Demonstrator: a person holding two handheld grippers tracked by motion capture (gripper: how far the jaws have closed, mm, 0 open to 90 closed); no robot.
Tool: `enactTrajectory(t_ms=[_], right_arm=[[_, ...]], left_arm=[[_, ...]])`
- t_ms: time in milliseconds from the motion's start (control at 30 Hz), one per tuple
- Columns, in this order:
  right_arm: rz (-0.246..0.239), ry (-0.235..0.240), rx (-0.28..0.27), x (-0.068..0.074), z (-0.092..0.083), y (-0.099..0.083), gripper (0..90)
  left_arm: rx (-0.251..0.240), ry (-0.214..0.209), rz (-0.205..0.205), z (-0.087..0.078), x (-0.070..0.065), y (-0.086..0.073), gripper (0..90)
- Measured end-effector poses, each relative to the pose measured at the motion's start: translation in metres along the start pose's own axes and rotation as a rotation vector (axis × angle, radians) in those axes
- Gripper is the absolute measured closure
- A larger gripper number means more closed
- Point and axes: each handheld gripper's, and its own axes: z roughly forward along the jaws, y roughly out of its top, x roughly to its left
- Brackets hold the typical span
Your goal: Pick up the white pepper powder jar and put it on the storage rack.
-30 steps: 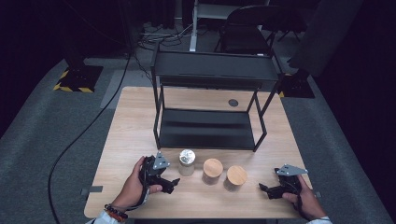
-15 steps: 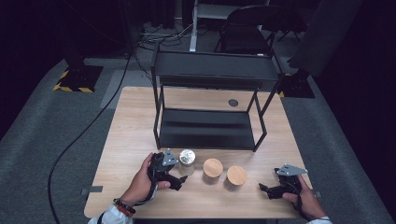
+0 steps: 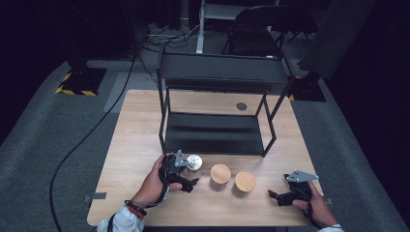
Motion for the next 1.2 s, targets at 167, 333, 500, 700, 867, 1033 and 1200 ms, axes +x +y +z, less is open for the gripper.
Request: enactTrajectory(t_ms=[167, 333, 500, 700, 867, 1033, 1200], right_arm=[[0.000, 0.000, 0.000, 0.000, 0.000, 0.000, 0.0], [0.000, 0.000, 0.000, 0.000, 0.000, 0.000, 0.0], [0.000, 0.000, 0.000, 0.000, 0.000, 0.000, 0.0], [0.000, 0.000, 0.000, 0.000, 0.000, 0.000, 0.0], [0.000, 0.000, 0.000, 0.000, 0.000, 0.000, 0.0], [0.000, 0.000, 0.000, 0.000, 0.000, 0.000, 0.0], [0.000, 0.000, 0.000, 0.000, 0.000, 0.000, 0.0]], left_arm=[[0.012, -0.001, 0.000, 0.008, 0.003, 0.003, 4.2], [0.012, -0.003, -0.013, 0.014, 0.004, 0.006, 7.4], [0.025, -0.019, -0.008, 0.022, 0.002, 0.007, 15.9], [0.028, -0.050, -0.006, 0.029, 0.001, 0.006, 25.3], [0.019, -0.026, 0.020, 0.031, -0.002, 0.007, 29.3], [0.022, -0.008, 0.034, 0.031, -0.004, 0.007, 29.8], [0.022, -0.001, 0.028, 0.031, -0.004, 0.008, 29.8]])
